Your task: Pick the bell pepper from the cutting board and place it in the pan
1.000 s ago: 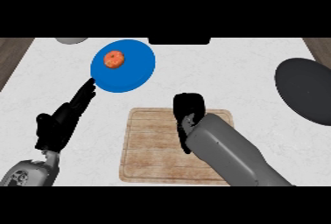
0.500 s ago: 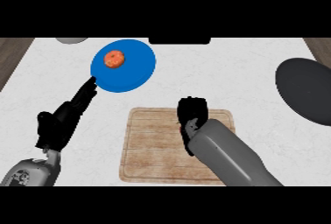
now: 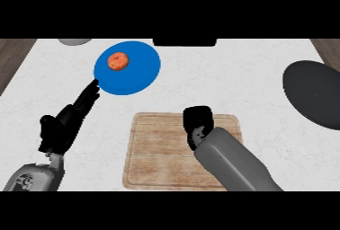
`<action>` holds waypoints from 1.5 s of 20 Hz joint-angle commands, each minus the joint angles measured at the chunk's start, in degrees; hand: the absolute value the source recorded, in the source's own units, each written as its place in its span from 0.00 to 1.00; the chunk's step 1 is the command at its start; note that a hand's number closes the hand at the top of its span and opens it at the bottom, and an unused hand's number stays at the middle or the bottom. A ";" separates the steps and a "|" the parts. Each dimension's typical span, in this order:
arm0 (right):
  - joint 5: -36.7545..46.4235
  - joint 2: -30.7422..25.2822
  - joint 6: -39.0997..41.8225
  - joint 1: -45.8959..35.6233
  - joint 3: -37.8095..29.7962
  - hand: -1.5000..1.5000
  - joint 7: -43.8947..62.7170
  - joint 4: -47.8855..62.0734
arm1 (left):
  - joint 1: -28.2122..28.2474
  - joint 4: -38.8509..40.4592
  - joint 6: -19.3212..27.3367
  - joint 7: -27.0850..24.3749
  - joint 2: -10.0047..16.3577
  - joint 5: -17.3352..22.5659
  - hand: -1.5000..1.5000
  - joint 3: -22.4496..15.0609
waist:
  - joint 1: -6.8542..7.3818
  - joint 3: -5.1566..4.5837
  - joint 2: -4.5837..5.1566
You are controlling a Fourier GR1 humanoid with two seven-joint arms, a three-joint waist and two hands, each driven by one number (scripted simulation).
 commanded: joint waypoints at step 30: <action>26.32 -13.54 -32.23 22.02 -11.96 1.00 3.84 -53.35 | 1.84 -2.31 -3.28 1.29 -2.71 -3.16 0.50 3.01 | -0.85 0.11 0.30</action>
